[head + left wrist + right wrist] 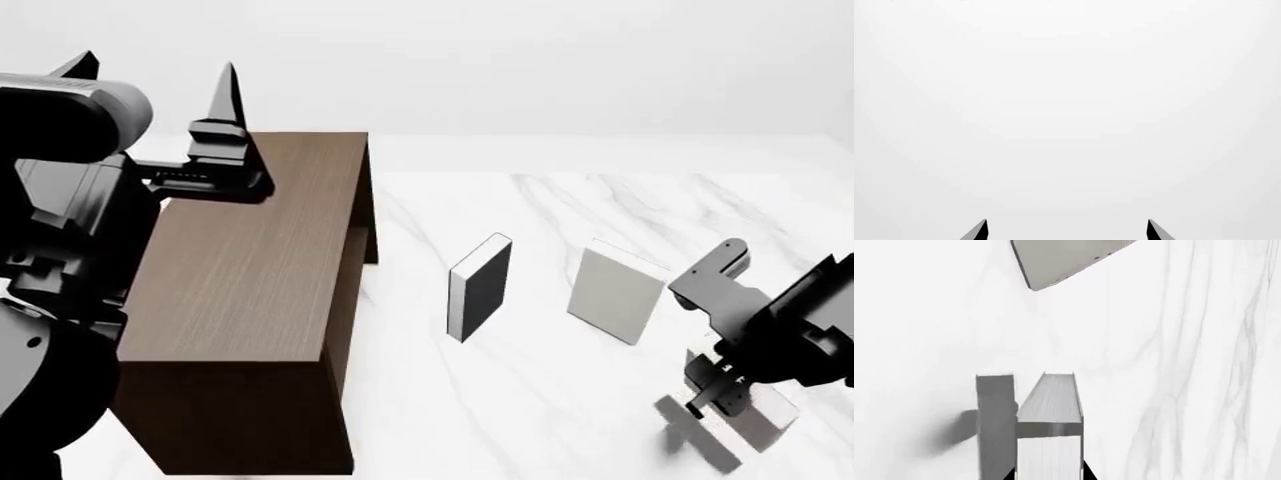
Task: Pick up the book on the right and place it under the cabinet shelf.
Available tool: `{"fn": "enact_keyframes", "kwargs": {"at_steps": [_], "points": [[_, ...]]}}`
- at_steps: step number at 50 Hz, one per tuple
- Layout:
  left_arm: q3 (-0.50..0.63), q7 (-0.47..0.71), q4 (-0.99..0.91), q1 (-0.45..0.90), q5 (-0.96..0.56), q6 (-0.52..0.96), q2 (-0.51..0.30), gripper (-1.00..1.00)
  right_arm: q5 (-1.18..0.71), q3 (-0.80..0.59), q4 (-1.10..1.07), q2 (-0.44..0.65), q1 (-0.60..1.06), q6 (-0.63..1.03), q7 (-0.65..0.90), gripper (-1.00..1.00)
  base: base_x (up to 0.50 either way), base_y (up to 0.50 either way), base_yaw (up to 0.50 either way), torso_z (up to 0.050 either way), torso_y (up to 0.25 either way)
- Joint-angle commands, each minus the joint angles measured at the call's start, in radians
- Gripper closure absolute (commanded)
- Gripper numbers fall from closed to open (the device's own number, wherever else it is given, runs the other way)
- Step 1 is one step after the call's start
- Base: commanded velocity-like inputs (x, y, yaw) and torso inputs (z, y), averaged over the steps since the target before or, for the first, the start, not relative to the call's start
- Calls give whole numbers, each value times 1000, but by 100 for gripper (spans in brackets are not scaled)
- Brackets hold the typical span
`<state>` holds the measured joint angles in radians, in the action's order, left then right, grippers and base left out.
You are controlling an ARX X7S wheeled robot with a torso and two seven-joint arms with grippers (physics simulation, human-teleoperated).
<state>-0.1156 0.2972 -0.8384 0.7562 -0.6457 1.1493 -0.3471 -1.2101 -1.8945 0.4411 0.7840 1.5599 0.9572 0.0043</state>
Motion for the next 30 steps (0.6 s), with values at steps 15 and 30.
{"fn": "enact_keyframes", "kwargs": {"at_steps": [15, 30], "points": [[5, 11, 4, 15, -13, -6, -11, -100, -92, 74, -370, 139, 253, 198, 24, 100, 0, 0, 0, 0, 0], [-4, 13, 1, -4, -22, -24, -13, -100, -235, 197, -529, 207, 260, 70, 25, 100, 0, 0, 0, 0, 0]]}}
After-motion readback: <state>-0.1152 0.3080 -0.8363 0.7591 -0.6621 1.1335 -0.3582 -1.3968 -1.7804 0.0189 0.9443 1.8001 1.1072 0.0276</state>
